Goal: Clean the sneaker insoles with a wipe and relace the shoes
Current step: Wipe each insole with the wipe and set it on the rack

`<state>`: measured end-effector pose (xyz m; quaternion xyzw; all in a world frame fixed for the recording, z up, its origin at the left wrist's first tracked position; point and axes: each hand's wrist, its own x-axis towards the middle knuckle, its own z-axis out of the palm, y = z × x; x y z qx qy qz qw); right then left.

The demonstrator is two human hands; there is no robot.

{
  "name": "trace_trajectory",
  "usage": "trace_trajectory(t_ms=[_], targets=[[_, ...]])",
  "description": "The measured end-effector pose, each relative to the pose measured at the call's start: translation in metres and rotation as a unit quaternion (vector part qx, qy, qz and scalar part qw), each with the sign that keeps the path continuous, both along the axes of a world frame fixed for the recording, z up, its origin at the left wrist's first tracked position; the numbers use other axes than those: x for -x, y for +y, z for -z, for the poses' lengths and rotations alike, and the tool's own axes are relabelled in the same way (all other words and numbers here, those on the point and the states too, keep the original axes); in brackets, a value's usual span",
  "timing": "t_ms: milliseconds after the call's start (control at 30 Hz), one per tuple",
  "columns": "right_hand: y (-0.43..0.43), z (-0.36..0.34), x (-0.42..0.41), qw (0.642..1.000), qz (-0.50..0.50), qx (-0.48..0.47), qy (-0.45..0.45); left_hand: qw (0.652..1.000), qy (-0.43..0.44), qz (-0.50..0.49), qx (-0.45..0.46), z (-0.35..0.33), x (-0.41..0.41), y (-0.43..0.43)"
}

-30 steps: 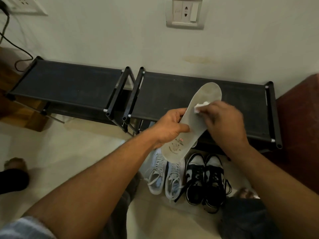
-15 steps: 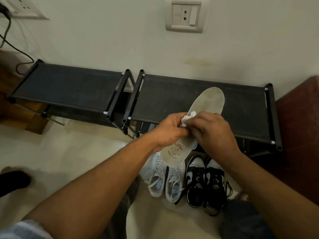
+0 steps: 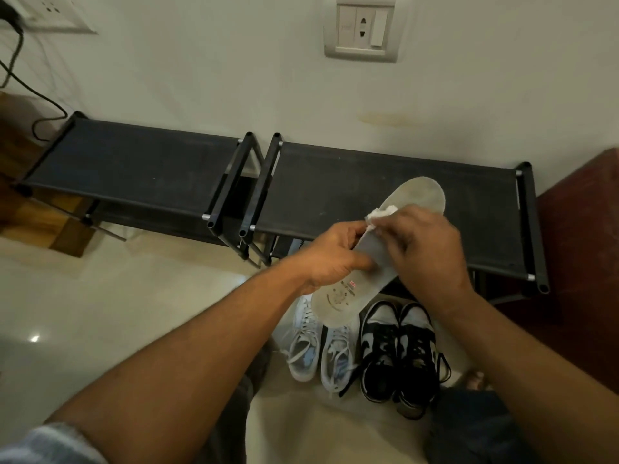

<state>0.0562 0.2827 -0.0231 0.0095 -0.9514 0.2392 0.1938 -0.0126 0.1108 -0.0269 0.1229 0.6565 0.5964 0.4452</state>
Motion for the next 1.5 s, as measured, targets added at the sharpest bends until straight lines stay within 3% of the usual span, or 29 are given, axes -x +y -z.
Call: trace_trajectory(t_ms=[67, 233, 367, 500, 667, 867, 1067, 1267, 1400, 1500], targets=[[-0.006, 0.001, -0.005, 0.998, -0.061, -0.026, 0.004, 1.0, 0.008, -0.007, 0.004, 0.003, -0.001, -0.002], [0.018, 0.001, 0.006, 0.998, 0.061, 0.029, -0.007, 1.0, -0.001, 0.012, -0.001, -0.003, 0.001, 0.0], [-0.002, 0.002, -0.004, 0.999, -0.046, -0.011, -0.01, 1.0, 0.008, -0.007, 0.007, 0.003, -0.001, -0.001], [0.021, 0.0, 0.007, 0.998, 0.057, 0.029, -0.01, 1.0, 0.002, -0.009, -0.013, 0.003, 0.002, 0.001], [-0.012, 0.001, -0.007, 0.997, -0.08, -0.021, -0.01, 0.998, 0.021, -0.052, 0.007, 0.01, 0.002, 0.0], [0.026, -0.002, 0.008, 0.999, 0.052, 0.01, -0.008, 0.995, 0.009, -0.095, 0.023, 0.002, 0.005, 0.003], [-0.009, 0.005, -0.006, 0.999, -0.04, -0.004, -0.032, 0.99, 0.026, -0.133, 0.047, 0.011, 0.007, 0.0], [0.019, -0.006, 0.009, 0.998, 0.056, 0.019, -0.008, 0.994, 0.019, -0.11, 0.019, 0.006, 0.011, -0.001], [-0.014, 0.005, -0.007, 0.995, -0.078, -0.048, -0.025, 0.988, 0.007, -0.154, 0.017, 0.011, 0.009, -0.001], [0.011, 0.003, 0.005, 0.999, -0.005, -0.028, -0.018, 0.991, 0.015, -0.132, 0.029, 0.01, 0.011, 0.0]])
